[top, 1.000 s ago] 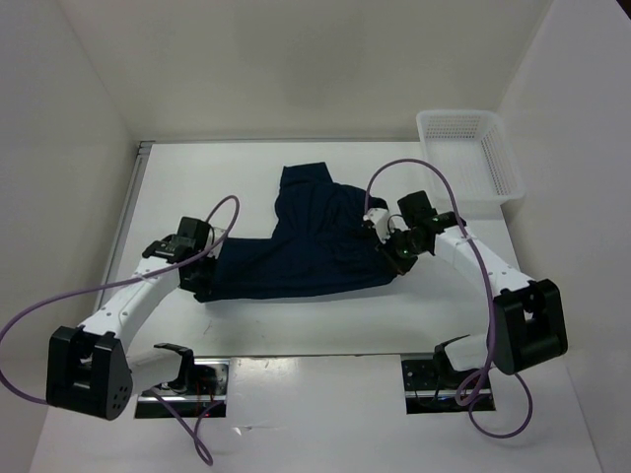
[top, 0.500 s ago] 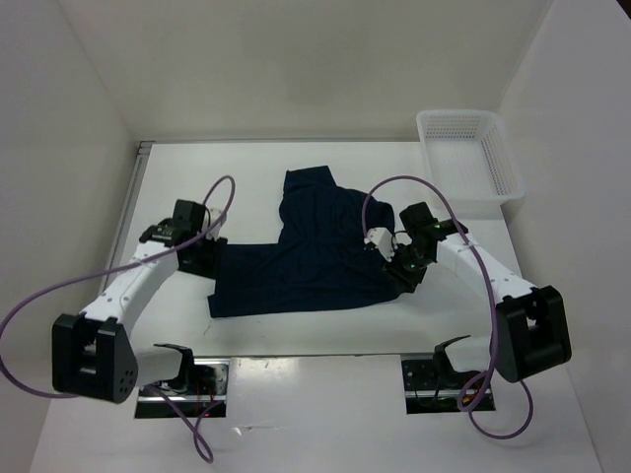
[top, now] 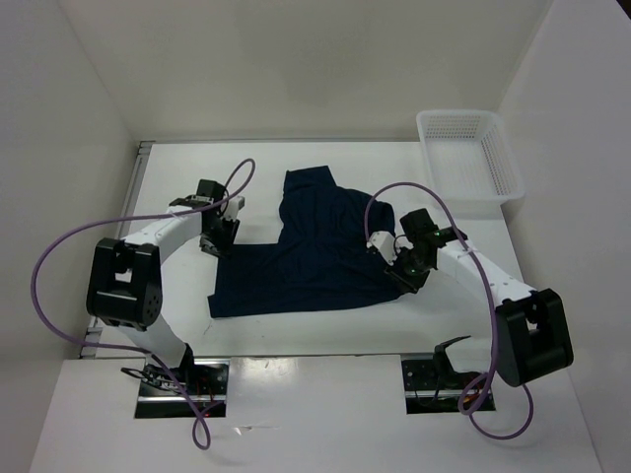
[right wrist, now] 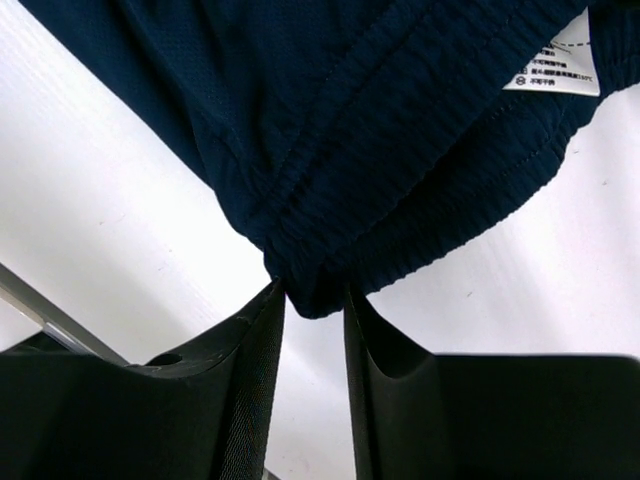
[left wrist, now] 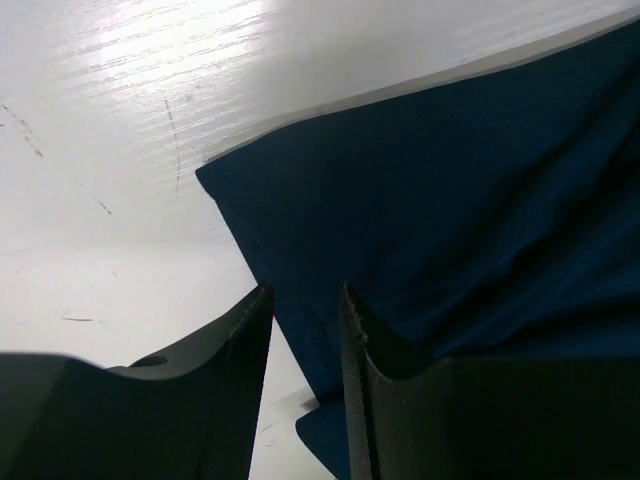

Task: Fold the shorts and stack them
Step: Flatten the shorts out

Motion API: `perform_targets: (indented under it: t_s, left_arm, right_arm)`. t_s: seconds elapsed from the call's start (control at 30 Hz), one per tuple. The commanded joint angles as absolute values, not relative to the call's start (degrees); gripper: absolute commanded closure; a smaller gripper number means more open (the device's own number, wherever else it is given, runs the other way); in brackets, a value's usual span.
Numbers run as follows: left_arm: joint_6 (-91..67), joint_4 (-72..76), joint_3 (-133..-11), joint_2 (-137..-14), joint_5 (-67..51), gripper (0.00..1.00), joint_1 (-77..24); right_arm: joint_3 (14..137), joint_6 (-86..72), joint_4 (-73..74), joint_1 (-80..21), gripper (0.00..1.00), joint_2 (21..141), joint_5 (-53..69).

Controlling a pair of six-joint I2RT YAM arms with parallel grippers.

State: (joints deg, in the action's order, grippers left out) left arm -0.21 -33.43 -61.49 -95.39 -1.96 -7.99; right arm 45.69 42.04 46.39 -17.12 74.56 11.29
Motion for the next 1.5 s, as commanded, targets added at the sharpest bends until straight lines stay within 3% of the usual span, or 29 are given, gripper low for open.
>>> perform_targets:
  t_s: [0.0,0.4,0.57,0.63,0.8,0.9,1.03,1.2,1.3,1.43,1.47]
  left_arm:
    - [0.0,-33.8,-60.7,-96.2,-3.3,0.60,-8.5]
    - [0.0,-27.8,-58.4,-101.5,3.2,0.60,-10.7]
    - [0.0,-26.5,-57.2,-101.5,5.4,0.83,-10.7]
    - [0.0,-26.5,-57.2,-101.5,6.9,0.84,-10.7]
    - [0.0,-26.5,-59.1,-100.3,10.7,0.88,-10.7]
    - [0.0,-26.0,-60.7,-99.7,13.4,0.97,-10.7]
    - [0.0,-24.4,-65.0,-100.3,15.2,0.98,-8.5]
    - [0.0,-23.9,-70.6,-103.3,16.6,0.97,-5.9]
    - [0.0,-24.4,-71.9,-104.8,16.6,0.91,-5.3]
    - [0.0,-28.6,-73.9,-104.8,10.8,0.56,-5.9]
    - [0.0,-29.8,-73.9,-103.5,9.2,0.52,-5.9]
  right_arm:
    - [45.3,40.8,43.0,-17.6,0.65,72.8,10.6]
    - [44.2,41.3,41.8,-17.6,0.66,72.8,9.4]
    - [44.2,41.3,41.3,-17.6,0.72,72.8,9.4]
    - [43.6,41.3,41.3,-17.6,0.76,73.3,8.9]
    - [41.7,43.3,39.4,-17.6,0.99,73.3,6.4]
    - [41.1,44.6,39.4,-17.6,1.00,73.3,5.8]
    - [40.6,46.5,39.4,-17.6,1.00,73.3,3.8]
    - [40.0,47.3,39.4,-17.6,1.00,73.3,3.8]
    - [42.1,44.7,38.1,-17.6,1.00,72.8,4.9]
    - [45.2,41.9,36.4,-17.6,0.98,72.8,6.9]
    - [45.8,41.3,36.4,-17.6,0.98,72.8,6.9]
